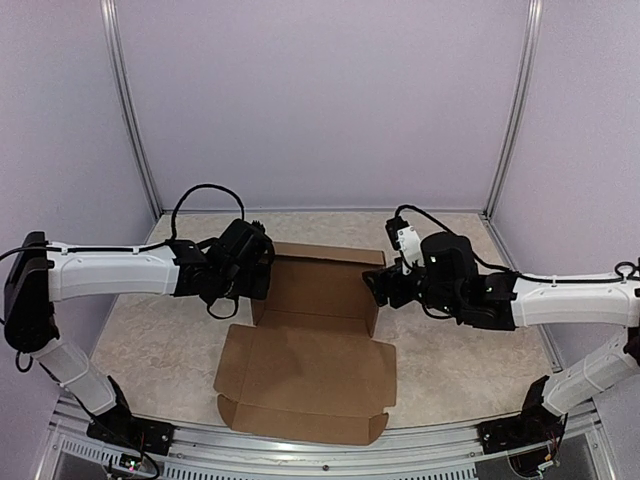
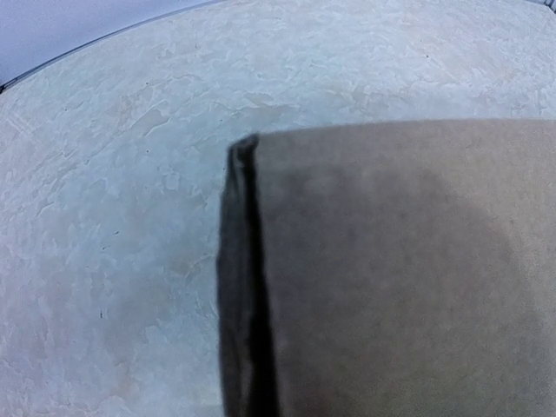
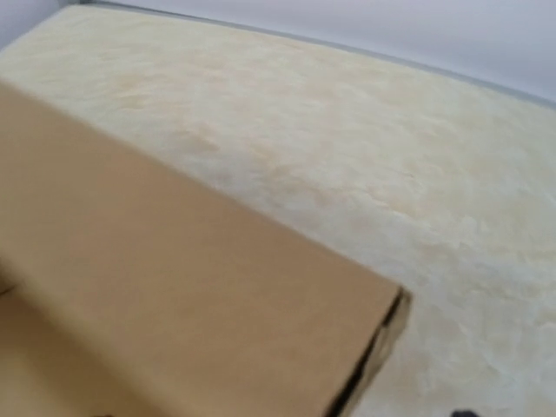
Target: Fold the paper box
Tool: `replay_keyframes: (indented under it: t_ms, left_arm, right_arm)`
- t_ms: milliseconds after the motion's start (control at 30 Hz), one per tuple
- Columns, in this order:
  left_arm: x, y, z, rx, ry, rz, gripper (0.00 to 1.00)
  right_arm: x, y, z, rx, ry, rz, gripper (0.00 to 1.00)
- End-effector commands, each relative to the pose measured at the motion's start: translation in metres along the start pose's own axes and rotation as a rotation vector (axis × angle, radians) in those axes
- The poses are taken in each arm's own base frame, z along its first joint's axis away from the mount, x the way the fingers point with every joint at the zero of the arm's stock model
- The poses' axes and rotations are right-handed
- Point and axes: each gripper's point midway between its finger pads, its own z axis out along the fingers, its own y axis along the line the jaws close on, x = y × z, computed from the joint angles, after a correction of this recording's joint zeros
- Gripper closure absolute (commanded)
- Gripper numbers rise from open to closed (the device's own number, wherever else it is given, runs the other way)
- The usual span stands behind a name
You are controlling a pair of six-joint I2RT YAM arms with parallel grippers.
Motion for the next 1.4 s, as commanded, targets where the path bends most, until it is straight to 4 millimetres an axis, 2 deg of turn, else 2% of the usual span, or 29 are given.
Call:
replay_keyframes:
  t_ms: [0,233,367,500,567,700,833,1033,1167,1367]
  left_arm:
    - [-0.015,-0.006,0.008,0.03,-0.034,0.031,1.0]
    - [-0.03,-0.028,0.016,0.137,-0.096,0.119,1.0]
    - [-0.031,-0.047,0.021,0.224,-0.142,0.196,1.0]
    - [-0.033,-0.052,0.03,0.243,-0.153,0.225,1.0]
    - [-0.035,-0.059,0.036,0.283,-0.158,0.221,1.0]
    - [-0.028,-0.067,0.043,0.363,-0.166,0.202,0.98]
    - [-0.025,-0.069,0.042,0.411,-0.219,0.173,0.9]
    - [-0.023,-0.073,0.04,0.454,-0.263,0.159,0.84]
    - [-0.024,-0.073,0.038,0.468,-0.297,0.143,0.79]
    - [-0.023,-0.068,0.035,0.468,-0.364,0.118,0.73]
  right_arm:
    - [0.0,0.009,-0.027,-0.125,0.027,-0.123,0.16]
    - [-0.036,0.014,-0.064,-0.218,-0.014,-0.2,0.1]
    - [-0.047,0.015,-0.068,-0.221,0.02,-0.241,0.11]
    - [-0.055,0.022,-0.063,-0.251,0.049,-0.261,0.14]
    - [-0.057,0.028,-0.059,-0.278,0.068,-0.262,0.2]
    - [-0.064,0.041,-0.049,-0.334,0.09,-0.259,0.35]
    - [-0.067,0.046,-0.033,-0.358,0.115,-0.23,0.55]
    - [-0.062,0.057,-0.008,-0.407,0.166,-0.184,0.76]
    - [-0.057,0.061,0.012,-0.415,0.198,-0.158,0.89]
    - [-0.045,0.066,0.027,-0.437,0.244,-0.123,1.0]
